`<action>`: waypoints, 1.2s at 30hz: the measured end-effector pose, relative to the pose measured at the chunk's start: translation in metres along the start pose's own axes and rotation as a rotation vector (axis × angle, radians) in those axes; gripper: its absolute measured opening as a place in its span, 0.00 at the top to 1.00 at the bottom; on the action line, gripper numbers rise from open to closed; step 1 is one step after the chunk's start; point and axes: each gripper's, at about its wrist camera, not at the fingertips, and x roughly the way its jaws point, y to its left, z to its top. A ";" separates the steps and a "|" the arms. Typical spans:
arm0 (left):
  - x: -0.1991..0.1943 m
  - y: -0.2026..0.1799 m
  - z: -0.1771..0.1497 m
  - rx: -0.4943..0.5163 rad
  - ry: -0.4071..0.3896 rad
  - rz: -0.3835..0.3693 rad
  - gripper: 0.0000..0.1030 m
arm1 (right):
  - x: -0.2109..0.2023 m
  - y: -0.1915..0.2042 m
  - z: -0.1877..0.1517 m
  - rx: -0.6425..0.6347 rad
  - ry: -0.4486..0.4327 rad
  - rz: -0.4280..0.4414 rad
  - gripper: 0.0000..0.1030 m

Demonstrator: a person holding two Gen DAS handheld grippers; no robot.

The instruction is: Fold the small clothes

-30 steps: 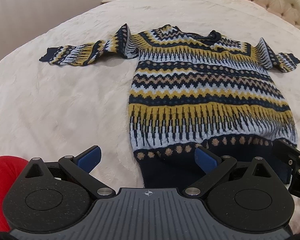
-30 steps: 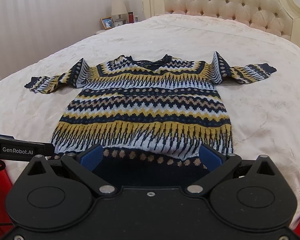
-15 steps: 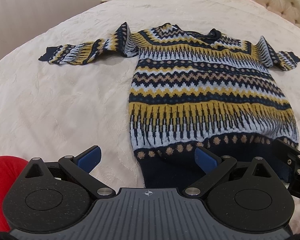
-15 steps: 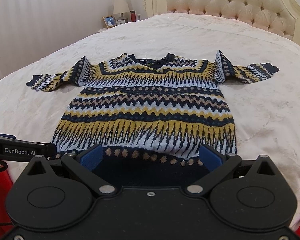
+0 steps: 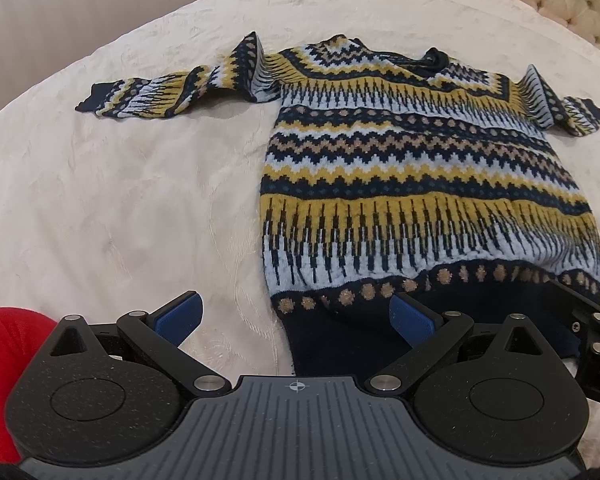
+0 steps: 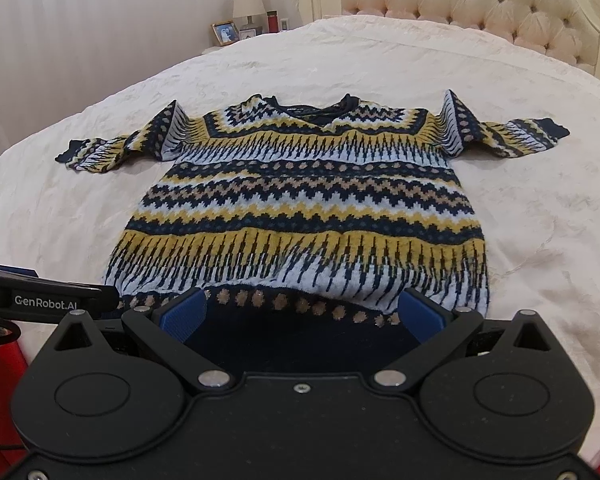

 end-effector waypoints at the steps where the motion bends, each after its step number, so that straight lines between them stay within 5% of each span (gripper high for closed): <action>1: 0.001 0.000 0.000 -0.001 0.002 0.000 0.02 | 0.001 0.000 0.000 0.003 0.002 0.004 0.01; 12: 0.009 0.007 0.011 0.009 -0.076 0.010 0.02 | 0.015 -0.007 0.009 0.022 -0.029 0.051 0.01; 26: 0.052 0.024 0.085 -0.032 -0.268 -0.131 0.02 | 0.065 -0.011 0.061 -0.161 -0.121 0.027 0.03; 30: 0.073 0.024 0.114 -0.021 -0.296 -0.100 0.02 | 0.090 -0.018 0.083 -0.189 -0.083 0.023 0.21; 36: 0.116 0.017 0.148 0.034 -0.313 -0.056 0.02 | 0.129 -0.035 0.122 -0.200 -0.045 0.021 0.30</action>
